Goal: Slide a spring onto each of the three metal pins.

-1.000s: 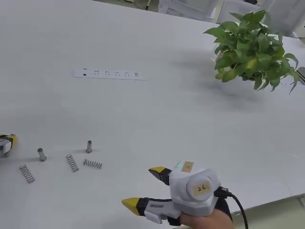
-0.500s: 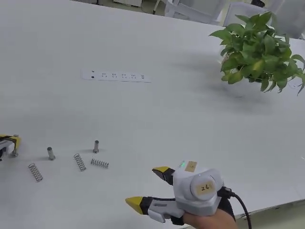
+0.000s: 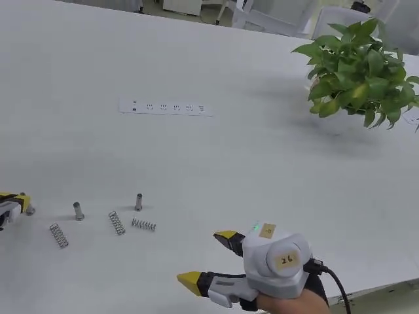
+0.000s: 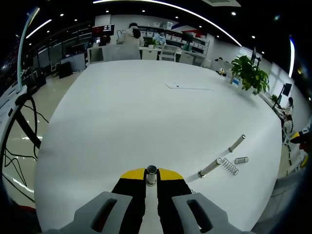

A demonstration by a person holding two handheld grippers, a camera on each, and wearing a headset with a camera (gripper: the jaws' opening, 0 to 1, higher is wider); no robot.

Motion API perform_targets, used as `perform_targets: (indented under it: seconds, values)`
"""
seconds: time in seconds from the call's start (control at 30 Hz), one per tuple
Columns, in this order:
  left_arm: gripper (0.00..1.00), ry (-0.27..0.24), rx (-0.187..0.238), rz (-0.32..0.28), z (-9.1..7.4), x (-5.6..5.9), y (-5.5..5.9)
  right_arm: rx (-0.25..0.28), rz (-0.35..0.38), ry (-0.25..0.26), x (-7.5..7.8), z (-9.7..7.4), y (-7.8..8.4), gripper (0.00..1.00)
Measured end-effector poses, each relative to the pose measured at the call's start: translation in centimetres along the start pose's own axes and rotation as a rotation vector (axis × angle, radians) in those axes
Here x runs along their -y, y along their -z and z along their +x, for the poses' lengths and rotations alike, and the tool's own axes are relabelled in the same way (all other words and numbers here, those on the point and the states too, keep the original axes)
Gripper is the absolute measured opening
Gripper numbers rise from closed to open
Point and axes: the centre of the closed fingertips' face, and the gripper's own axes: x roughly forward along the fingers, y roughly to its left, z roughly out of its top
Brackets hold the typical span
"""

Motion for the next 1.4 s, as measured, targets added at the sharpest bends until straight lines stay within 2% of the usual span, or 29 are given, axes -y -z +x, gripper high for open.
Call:
perform_targets:
  seconds: [0.77,0.83,1.4]
  values:
    - [0.0,0.007,-0.022,0.036,-1.2,0.6,1.1,0.013,-0.001,-0.002,-0.5,-0.3,0.3,0.61]
    - [0.0,0.013,-0.028,0.047,-1.2,0.8,1.4,0.013,0.0,-0.003,-0.5,-0.3,0.4,0.61]
    - [0.0,0.011,-0.031,0.082,-1.1,1.0,1.6,0.005,0.0,-0.003,-0.3,-0.4,0.7,0.6]
